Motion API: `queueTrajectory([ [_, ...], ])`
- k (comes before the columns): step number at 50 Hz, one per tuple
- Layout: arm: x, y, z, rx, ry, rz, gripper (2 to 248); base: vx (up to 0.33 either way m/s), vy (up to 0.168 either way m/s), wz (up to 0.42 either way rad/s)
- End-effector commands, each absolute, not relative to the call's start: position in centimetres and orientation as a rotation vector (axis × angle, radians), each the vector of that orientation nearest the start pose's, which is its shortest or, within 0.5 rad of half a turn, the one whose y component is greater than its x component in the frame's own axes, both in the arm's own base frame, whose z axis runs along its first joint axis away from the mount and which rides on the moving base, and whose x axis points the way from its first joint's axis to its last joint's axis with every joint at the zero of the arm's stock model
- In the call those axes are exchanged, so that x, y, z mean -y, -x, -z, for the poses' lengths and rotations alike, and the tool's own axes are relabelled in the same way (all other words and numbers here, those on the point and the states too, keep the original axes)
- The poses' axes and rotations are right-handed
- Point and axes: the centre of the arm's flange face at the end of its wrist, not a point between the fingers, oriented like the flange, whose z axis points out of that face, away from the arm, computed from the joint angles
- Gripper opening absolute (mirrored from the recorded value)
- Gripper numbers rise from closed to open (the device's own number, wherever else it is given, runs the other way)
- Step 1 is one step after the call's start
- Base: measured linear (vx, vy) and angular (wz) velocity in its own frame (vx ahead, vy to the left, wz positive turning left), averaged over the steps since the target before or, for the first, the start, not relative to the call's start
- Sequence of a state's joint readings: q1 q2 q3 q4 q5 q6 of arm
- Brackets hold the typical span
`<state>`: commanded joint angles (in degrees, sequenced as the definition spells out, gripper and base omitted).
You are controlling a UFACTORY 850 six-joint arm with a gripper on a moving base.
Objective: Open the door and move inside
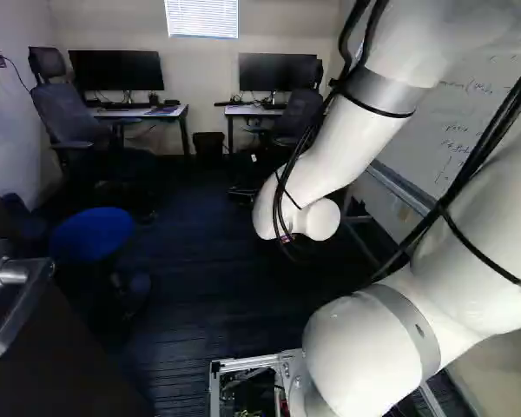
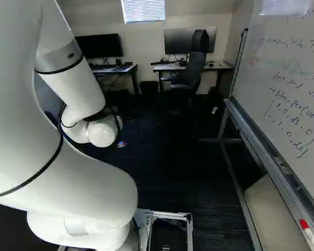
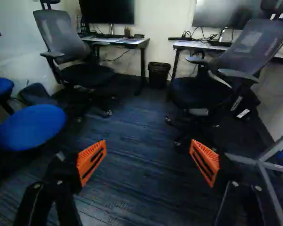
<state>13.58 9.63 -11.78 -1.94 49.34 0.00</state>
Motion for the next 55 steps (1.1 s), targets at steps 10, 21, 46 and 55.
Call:
queueTrajectory([
  [10, -7.62, -30.55, -37.69, 0.339, 2.427, 1.725, 247, 0.17, 0.001, 0.002],
  [21, -7.62, -30.55, -37.69, 0.339, 2.427, 1.725, 247, 0.141, -0.002, -0.002],
  [46, -7.62, -30.55, -37.69, 0.339, 2.427, 1.725, 247, 0.013, -0.001, 0.0],
  [55, -7.62, -30.55, -37.69, 0.339, 2.427, 1.725, 247, 0.0, 0.0, 0.0],
])
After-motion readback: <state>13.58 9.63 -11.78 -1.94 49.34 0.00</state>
